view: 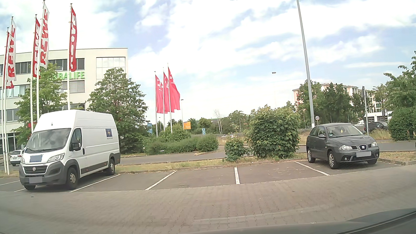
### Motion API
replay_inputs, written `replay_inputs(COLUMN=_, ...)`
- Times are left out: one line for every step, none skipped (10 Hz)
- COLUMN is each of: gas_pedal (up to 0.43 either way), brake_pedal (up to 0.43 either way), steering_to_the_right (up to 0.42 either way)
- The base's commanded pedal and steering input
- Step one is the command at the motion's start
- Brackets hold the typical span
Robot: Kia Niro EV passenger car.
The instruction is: Follow the waypoints while adhering to traffic rules and regulations
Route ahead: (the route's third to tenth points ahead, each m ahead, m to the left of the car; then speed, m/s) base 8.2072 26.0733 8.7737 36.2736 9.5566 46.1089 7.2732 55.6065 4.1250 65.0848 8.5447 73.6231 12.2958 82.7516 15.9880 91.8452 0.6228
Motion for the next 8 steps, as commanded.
replay_inputs(gas_pedal=0.0, brake_pedal=0.177, steering_to_the_right=-0.056)
replay_inputs(gas_pedal=0.0, brake_pedal=0.177, steering_to_the_right=-0.069)
replay_inputs(gas_pedal=0.0, brake_pedal=0.177, steering_to_the_right=-0.084)
replay_inputs(gas_pedal=0.0, brake_pedal=0.177, steering_to_the_right=-0.1)
replay_inputs(gas_pedal=0.0, brake_pedal=0.177, steering_to_the_right=-0.115)
replay_inputs(gas_pedal=0.0, brake_pedal=0.165, steering_to_the_right=-0.134)
replay_inputs(gas_pedal=0.0, brake_pedal=0.146, steering_to_the_right=-0.152)
replay_inputs(gas_pedal=0.0, brake_pedal=0.024, steering_to_the_right=-0.178)
